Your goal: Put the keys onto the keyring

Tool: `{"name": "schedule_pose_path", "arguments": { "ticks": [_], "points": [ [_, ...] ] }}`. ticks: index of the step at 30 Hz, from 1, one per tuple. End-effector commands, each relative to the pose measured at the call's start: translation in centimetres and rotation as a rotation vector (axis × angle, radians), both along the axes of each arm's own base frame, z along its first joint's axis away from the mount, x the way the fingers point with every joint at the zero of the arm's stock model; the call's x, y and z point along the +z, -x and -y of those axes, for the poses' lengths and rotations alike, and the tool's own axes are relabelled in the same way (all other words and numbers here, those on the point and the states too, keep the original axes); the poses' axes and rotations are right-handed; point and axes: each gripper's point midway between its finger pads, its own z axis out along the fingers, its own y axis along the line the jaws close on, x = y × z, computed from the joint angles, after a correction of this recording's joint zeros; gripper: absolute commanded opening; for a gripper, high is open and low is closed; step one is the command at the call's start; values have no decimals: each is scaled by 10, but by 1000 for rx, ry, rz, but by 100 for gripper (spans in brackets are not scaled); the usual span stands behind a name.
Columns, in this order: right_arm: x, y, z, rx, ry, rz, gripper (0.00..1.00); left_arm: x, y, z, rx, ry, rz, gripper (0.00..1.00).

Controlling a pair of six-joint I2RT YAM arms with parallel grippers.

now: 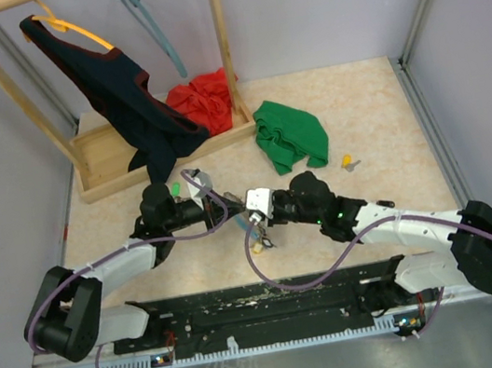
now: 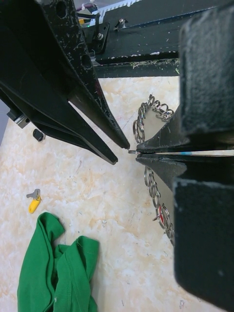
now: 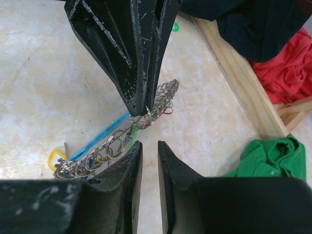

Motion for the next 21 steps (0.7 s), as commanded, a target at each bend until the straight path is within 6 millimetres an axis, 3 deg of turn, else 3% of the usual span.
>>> {"name": "schedule_pose_path", "arguments": {
  "ticks": [1,8,15,21],
  "points": [
    [25,-3,-1,-1,-61,-10,22,10,5,0,-31,18,59,1],
    [19,0,4,-13,-117,-211,34,2,10,-4,-67,-31,124,1],
    [2,-5,12,-72,-102,-289,36,-4,16,0,-125,-39,98,1],
    [-7,-19,29,-235,-128,-321,37,-27,10,11,-134,-83,18,1]
  ]
}}
